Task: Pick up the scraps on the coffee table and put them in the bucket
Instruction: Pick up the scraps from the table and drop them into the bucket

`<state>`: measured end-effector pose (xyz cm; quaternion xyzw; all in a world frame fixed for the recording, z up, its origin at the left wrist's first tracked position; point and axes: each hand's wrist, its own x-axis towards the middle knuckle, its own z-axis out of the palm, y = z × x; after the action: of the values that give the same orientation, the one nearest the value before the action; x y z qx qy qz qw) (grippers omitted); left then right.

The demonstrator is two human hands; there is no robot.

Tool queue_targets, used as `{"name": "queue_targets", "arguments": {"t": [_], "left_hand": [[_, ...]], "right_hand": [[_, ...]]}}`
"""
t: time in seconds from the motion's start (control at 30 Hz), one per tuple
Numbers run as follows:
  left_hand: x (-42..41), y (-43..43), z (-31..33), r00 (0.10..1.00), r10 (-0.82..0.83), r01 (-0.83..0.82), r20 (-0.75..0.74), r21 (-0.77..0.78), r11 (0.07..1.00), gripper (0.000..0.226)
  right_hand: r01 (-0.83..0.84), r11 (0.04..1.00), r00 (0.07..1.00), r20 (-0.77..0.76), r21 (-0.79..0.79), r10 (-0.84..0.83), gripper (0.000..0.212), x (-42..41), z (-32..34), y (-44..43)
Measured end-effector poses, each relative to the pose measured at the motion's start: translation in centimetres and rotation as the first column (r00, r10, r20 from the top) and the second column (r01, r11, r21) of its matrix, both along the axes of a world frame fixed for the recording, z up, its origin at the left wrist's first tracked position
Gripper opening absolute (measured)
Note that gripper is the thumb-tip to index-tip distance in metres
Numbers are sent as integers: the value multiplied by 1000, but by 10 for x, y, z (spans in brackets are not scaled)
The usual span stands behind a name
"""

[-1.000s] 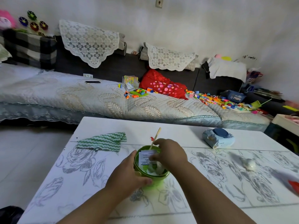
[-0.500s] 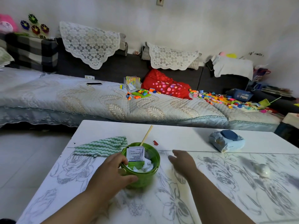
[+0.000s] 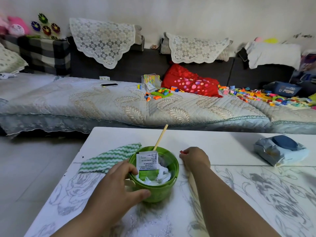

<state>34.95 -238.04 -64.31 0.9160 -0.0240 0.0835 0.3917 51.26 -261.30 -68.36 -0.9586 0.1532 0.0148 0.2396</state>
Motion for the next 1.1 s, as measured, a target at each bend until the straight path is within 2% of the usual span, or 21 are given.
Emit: {"name": "queue_targets", "arguments": {"t": [0.07,0.17,0.23,0.3,0.4,0.53,0.6,0.67,0.73,0.8,0.93,1.1], "left_hand": [[1,-3,1,1000,2,-2,8,-8,1000,40],[-1,-9,3,1000,2,-1,5,-24,1000,39],[-4,-13,4,1000,-3,3,2,-35,999,39],[-10,-17,6,1000,-8,8,-1,-42,999,40],[-23,-25,11,999,-33,33,-3,-63,997,41],[-55,-46,21,996,-76,72,-39,-108,992,45],[-75,-60,25,992,-119,112,-49,-114,987,47],[-97,-73,29,984,-171,166,-40,-117,979,49],[-119,-85,33,975,-220,213,-42,-126,969,51],[-139,-95,37,968,-248,239,-48,-139,961,53],[-175,-108,40,959,-279,269,-45,-158,950,50],[-204,-113,36,962,-272,269,-17,-92,959,49]], "right_hand": [[8,1000,999,-48,8,-7,27,7,5,-2],[-61,993,991,-126,-96,48,30,6,17,-1],[-95,986,987,-141,-137,75,23,-5,23,-3],[-87,991,990,-117,-104,75,17,-25,26,-9],[-18,994,1000,-19,104,20,15,-70,30,-26],[57,915,968,202,399,-148,17,-153,45,-50],[57,889,909,344,455,-235,13,-192,67,-59],[-1,885,860,453,465,-236,16,-231,100,-62],[-103,892,869,476,440,-134,19,-267,129,-59],[-165,921,906,424,352,0,15,-294,148,-54],[-224,974,942,262,27,209,4,-331,160,-41],[-241,958,963,84,-154,256,12,-365,150,-33]]}}
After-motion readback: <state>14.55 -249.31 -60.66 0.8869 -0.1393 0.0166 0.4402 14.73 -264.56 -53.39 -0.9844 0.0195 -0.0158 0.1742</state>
